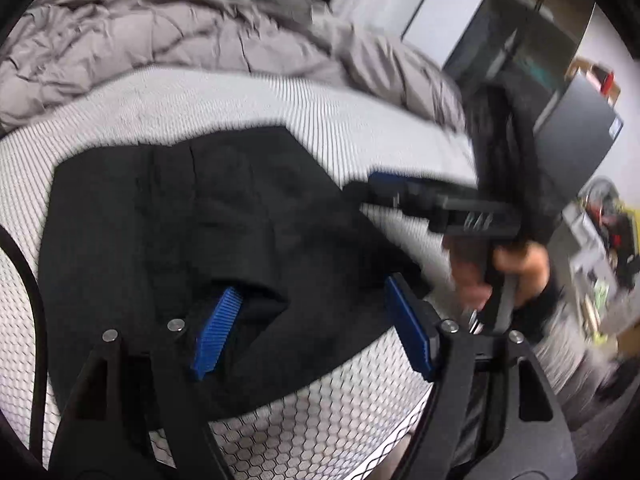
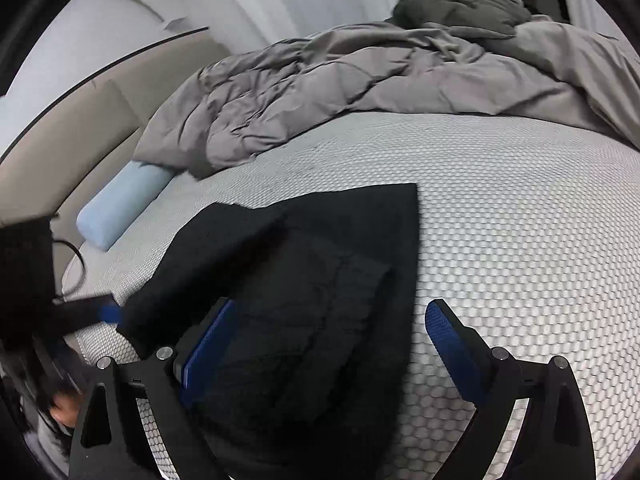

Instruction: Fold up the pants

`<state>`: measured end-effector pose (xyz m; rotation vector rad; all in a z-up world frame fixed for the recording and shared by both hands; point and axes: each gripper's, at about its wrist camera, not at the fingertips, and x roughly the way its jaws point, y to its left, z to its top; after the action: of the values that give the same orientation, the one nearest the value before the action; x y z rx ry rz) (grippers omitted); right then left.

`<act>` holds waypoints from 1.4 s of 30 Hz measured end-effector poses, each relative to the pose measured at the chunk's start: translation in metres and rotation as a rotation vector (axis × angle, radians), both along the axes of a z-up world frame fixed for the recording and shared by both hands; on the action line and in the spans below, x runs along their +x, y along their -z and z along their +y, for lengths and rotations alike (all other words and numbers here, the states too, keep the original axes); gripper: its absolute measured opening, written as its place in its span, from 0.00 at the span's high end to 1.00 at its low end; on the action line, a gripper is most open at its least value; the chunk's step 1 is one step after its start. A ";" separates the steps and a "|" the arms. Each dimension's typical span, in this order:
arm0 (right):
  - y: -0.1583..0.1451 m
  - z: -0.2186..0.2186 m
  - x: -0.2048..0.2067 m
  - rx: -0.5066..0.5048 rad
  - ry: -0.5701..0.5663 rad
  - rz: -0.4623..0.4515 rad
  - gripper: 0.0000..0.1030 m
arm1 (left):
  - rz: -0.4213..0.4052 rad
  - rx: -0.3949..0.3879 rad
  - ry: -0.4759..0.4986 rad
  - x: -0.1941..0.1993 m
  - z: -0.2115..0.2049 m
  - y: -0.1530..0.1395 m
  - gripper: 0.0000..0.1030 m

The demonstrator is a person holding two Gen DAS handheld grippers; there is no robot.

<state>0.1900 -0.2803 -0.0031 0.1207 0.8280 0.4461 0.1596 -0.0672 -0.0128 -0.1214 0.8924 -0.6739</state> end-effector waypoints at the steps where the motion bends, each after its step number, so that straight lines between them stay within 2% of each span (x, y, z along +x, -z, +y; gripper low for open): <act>1: 0.002 0.004 -0.001 -0.007 -0.016 0.004 0.06 | 0.034 0.026 0.023 -0.001 -0.004 0.008 0.31; 3: 0.005 0.017 -0.003 -0.044 -0.043 0.000 0.06 | 0.059 0.058 0.047 -0.004 -0.004 0.013 0.32; 6: 0.005 0.028 -0.006 -0.077 -0.066 -0.019 0.06 | 0.015 0.043 0.088 -0.014 0.004 0.004 0.31; 8: 0.002 0.036 -0.006 -0.068 -0.084 -0.027 0.06 | -0.046 0.011 0.086 -0.022 0.019 -0.010 0.31; 10: -0.001 0.045 -0.010 -0.068 -0.133 -0.048 0.06 | -0.112 -0.010 0.033 -0.022 0.035 -0.024 0.31; 13: -0.004 0.075 -0.018 -0.117 -0.203 -0.089 0.06 | -0.167 -0.062 -0.126 -0.019 0.076 -0.037 0.27; 15: 0.001 0.099 -0.019 -0.159 -0.242 -0.083 0.06 | -0.128 -0.074 -0.286 0.000 0.103 -0.031 0.27; 18: 0.009 0.128 -0.020 -0.221 -0.298 -0.085 0.06 | -0.047 -0.029 -0.408 0.019 0.122 -0.013 0.27; 20: 0.021 0.147 -0.021 -0.271 -0.353 -0.060 0.06 | 0.019 0.018 -0.452 0.033 0.128 0.004 0.27; 22: 0.034 0.163 -0.021 -0.374 -0.358 -0.067 0.07 | 0.078 0.075 -0.465 0.045 0.123 0.020 0.27; 23: 0.040 0.168 -0.020 -0.422 -0.347 -0.070 0.07 | 0.108 0.108 -0.469 0.049 0.123 0.028 0.27; 25: 0.042 0.166 -0.016 -0.418 -0.304 -0.068 0.08 | 0.124 0.128 -0.470 0.053 0.120 0.038 0.27; 26: 0.036 0.154 -0.016 -0.414 -0.223 -0.076 0.11 | 0.118 0.132 -0.469 0.053 0.120 0.038 0.26; 27: 0.030 0.144 -0.017 -0.420 -0.156 -0.097 0.20 | 0.111 0.135 -0.465 0.053 0.120 0.037 0.26; 28: 0.024 0.129 -0.019 -0.429 -0.088 -0.113 0.21 | 0.109 0.137 -0.463 0.053 0.121 0.039 0.26; 29: 0.019 0.111 -0.021 -0.421 -0.025 -0.119 0.21 | 0.108 0.138 -0.465 0.053 0.121 0.038 0.26; 32: 0.008 0.040 -0.029 -0.266 0.066 -0.025 0.21 | 0.095 0.157 -0.466 0.054 0.116 0.034 0.26; 34: 0.003 0.008 -0.031 -0.146 0.068 0.005 0.21 | 0.074 0.163 -0.463 0.050 0.112 0.024 0.26; 35: 0.001 -0.009 -0.034 -0.044 0.057 0.026 0.21 | 0.065 0.155 -0.466 0.049 0.112 0.021 0.26; 38: 0.007 -0.031 -0.028 0.142 0.029 0.096 0.24 | 0.044 0.094 -0.465 0.045 0.111 0.008 0.26; 39: 0.010 -0.029 -0.025 0.180 0.006 0.124 0.34 | 0.036 0.079 -0.465 0.044 0.110 0.005 0.26; 40: 0.014 -0.028 -0.022 0.216 -0.017 0.146 0.38 | 0.029 0.072 -0.467 0.044 0.109 0.004 0.26; 42: 0.023 -0.019 -0.013 0.235 -0.051 0.194 0.38 | 0.029 0.075 -0.462 0.045 0.105 0.003 0.26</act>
<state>0.1765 -0.2991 -0.0261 0.3659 0.9685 0.5859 0.2044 0.0373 -0.0162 -0.2610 0.8763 -0.2089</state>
